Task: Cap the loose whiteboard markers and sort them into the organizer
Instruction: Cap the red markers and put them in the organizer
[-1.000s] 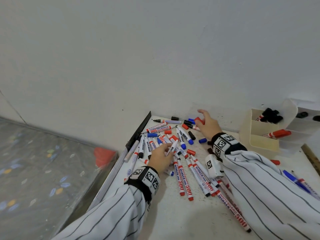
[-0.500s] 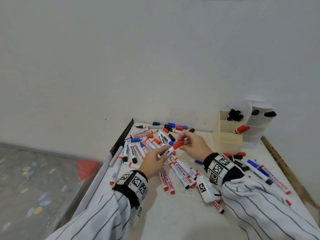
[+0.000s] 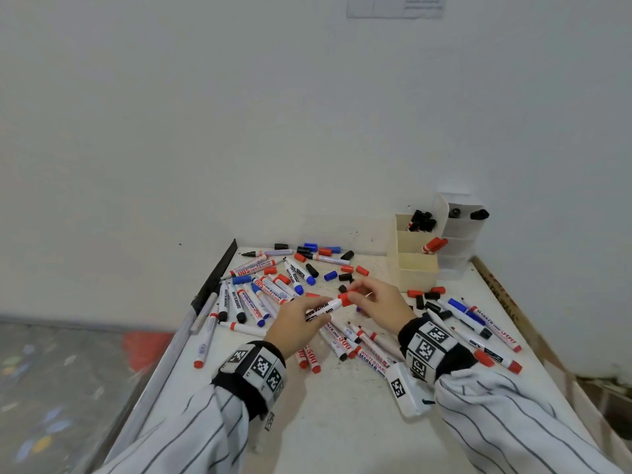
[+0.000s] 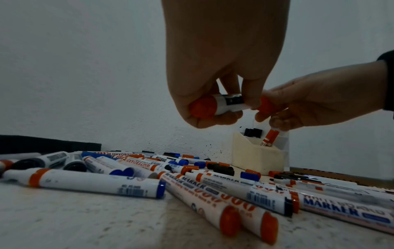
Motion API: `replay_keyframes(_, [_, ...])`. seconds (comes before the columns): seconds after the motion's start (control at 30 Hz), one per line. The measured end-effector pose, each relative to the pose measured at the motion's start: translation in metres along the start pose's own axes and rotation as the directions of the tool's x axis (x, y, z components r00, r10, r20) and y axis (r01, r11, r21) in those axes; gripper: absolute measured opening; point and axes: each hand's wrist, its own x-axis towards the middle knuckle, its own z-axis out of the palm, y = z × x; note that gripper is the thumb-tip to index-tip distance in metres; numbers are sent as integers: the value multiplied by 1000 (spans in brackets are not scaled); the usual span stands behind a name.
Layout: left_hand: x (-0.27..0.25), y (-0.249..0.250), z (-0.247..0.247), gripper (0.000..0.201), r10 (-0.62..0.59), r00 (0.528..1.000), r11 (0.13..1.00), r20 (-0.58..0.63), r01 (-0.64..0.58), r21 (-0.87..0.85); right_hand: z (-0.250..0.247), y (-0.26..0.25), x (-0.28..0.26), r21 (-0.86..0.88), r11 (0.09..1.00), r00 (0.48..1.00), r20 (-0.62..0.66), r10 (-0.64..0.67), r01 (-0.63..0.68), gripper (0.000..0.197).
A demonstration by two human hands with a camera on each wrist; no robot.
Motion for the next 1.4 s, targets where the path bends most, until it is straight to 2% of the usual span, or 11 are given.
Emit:
replay_keyframes(0.13, [-2,1,5,37,12,1000,999,-13,-12,40,-6,4,-3,-27,1000,999,39,-15,16,25])
replay_keyframes(0.27, [-4,-2,8,38,-18,999,1000,-34,18,6,-6,3,-4,-39,999,1000,30,-6,7,21])
replay_keyframes(0.43, [-7,-4,10,38,-6,999,1000,-42,6,-2,-7,6,-5,-69,998,996,91,7,-1,20])
replay_keyframes(0.67, [-5,0,14,39,-41,991,995,-124,30,-91,-2,7,-5,-31,999,1000,25,9,-9,16])
replay_keyframes(0.87, [-1,-3,13,39,-61,995,996,-77,56,-69,-4,8,-9,-7,1000,999,44,-17,17,25])
replay_keyframes(1.03, [-2,-3,14,39,-38,998,999,-59,37,-22,-3,11,-7,-17,1000,999,42,-4,4,18])
replay_keyframes(1.23, [-3,-3,15,38,-40,995,999,-94,37,-38,-2,12,-7,-11,1000,999,48,10,-10,18])
replay_keyframes(1.4, [-4,-3,14,38,-23,996,999,-87,21,-27,0,10,-10,49,999,998,65,12,-15,14])
